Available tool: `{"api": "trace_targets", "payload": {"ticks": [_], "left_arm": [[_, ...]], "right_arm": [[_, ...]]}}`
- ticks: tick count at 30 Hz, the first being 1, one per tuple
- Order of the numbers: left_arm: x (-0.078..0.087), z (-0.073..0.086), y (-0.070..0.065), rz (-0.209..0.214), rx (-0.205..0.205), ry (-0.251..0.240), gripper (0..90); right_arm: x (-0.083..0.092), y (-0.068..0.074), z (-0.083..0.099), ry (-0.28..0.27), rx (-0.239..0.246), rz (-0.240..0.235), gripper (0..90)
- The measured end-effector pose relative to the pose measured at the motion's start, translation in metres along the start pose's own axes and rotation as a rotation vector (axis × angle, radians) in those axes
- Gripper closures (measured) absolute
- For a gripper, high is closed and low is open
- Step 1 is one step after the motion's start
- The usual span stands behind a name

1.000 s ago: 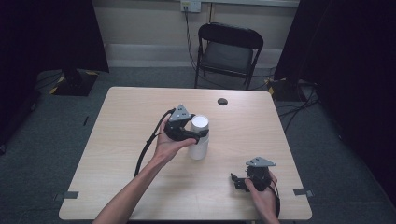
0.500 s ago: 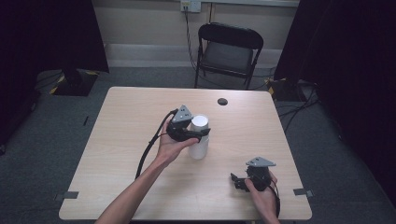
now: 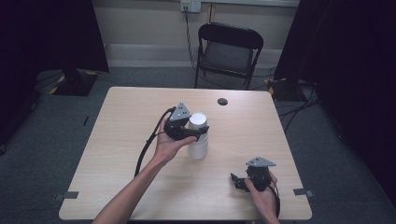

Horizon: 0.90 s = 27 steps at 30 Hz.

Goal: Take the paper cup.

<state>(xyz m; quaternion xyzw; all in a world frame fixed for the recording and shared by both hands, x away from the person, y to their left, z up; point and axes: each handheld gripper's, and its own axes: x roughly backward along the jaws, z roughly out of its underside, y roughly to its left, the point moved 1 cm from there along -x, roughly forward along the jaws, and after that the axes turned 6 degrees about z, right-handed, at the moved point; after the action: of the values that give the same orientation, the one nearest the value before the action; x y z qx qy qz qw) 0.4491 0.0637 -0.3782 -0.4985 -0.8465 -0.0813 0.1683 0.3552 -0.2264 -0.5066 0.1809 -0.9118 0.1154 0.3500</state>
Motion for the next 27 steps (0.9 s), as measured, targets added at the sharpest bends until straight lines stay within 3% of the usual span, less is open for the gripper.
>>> {"api": "trace_targets", "payload": {"ticks": [3,8,15,17,20,27], "left_arm": [[-0.002,-0.002,-0.002,0.0,-0.019,0.025,31.1],[-0.004,-0.004,-0.004,0.002,-0.023,0.024,30.9],[-0.004,-0.005,-0.002,0.006,-0.006,0.018,29.3],[-0.005,-0.005,-0.003,0.008,-0.015,0.032,32.7],[-0.003,-0.006,-0.002,0.0,0.003,0.009,33.6],[0.0,-0.011,0.0,0.005,0.016,0.005,34.1]], "right_arm": [[0.0,0.0,0.0,0.0,0.0,0.0,9.0],[0.0,0.0,0.0,0.0,0.0,0.0,9.0],[0.0,0.0,0.0,0.0,0.0,0.0,9.0],[0.0,0.0,0.0,0.0,0.0,-0.001,9.0],[0.0,0.0,0.0,0.0,0.001,-0.001,9.0],[0.0,0.0,0.0,0.0,0.0,-0.001,9.0]]}}
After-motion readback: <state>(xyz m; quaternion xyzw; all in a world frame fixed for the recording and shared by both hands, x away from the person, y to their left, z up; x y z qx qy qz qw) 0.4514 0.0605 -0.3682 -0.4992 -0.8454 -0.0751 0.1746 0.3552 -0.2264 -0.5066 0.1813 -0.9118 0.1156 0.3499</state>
